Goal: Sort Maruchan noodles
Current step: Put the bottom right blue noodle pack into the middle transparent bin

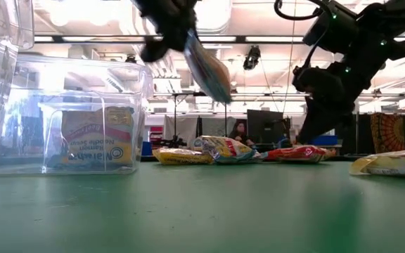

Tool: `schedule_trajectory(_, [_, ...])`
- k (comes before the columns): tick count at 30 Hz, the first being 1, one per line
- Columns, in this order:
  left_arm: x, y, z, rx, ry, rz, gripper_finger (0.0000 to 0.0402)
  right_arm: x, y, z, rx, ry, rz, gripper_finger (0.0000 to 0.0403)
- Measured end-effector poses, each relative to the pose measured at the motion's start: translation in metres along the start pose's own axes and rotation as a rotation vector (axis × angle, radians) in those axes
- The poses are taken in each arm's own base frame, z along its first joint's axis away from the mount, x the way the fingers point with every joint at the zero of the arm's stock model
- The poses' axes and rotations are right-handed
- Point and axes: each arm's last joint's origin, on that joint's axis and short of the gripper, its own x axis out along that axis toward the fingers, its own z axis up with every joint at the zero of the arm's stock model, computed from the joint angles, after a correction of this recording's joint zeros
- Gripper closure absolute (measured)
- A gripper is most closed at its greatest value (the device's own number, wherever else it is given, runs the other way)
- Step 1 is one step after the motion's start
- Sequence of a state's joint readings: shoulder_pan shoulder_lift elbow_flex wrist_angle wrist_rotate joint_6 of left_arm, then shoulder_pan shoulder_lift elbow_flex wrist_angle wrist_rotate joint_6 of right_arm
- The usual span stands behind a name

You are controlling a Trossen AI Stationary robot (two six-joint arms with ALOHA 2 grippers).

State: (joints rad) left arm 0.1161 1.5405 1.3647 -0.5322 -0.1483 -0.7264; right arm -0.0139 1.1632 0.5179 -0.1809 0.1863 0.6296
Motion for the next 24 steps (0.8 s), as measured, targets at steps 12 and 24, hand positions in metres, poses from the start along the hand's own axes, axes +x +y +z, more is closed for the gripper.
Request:
schedule_trajectory(12, [-0.109, 0.026, -0.008, 0.32, 0.106, -0.007, 0.0401, 0.007, -0.003, -0.006, -0.01, 0.031, -0.021, 0.0394])
schedule_trajectory(24, [-0.144, 0.053, -0.036, 0.517, 0.439, 0.028, 0.0401, 0.007, -0.002, -0.006, 0.016, 0.025, -0.018, 0.0394])
